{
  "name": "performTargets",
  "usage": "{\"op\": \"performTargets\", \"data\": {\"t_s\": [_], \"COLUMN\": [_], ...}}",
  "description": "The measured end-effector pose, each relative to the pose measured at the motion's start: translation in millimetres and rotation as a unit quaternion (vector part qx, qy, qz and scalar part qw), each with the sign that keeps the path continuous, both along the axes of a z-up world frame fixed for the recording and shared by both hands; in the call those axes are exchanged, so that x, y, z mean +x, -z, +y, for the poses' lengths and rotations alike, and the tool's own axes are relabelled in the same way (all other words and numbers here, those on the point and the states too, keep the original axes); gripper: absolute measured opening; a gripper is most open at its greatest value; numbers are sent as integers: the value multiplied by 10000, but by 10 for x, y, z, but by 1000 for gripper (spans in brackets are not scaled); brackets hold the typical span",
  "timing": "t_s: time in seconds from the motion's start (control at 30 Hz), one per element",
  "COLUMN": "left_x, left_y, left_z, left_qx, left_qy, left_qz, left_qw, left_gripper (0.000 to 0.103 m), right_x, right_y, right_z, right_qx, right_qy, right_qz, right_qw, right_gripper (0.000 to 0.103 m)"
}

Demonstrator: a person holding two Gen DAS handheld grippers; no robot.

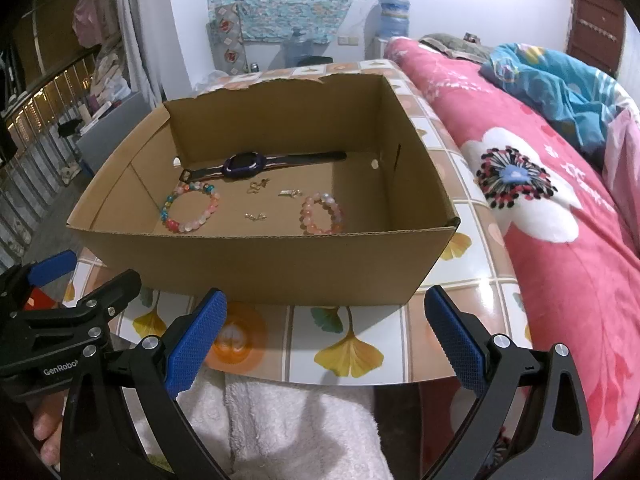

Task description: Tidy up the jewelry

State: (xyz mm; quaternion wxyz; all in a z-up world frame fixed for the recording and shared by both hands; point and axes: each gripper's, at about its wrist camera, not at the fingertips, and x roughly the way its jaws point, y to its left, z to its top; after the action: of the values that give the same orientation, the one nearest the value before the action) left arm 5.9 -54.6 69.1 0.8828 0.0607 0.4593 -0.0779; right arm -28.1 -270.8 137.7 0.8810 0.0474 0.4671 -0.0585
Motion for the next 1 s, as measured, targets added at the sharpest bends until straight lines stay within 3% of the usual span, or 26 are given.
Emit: {"op": "performTargets", "data": {"t_s": [1.0], "left_x": [4], "left_y": [0], "left_z": [5], "left_qx": [-17], "left_qy": [2], "left_qz": [20], "left_qw": [10000], "left_gripper": [97], "right_x": [11], "right_y": [27], "right_z": [11], "right_qx": [38], "right_qy": [18], "right_qz": [63], "right_qw": [10000], "right_gripper": [95]}}
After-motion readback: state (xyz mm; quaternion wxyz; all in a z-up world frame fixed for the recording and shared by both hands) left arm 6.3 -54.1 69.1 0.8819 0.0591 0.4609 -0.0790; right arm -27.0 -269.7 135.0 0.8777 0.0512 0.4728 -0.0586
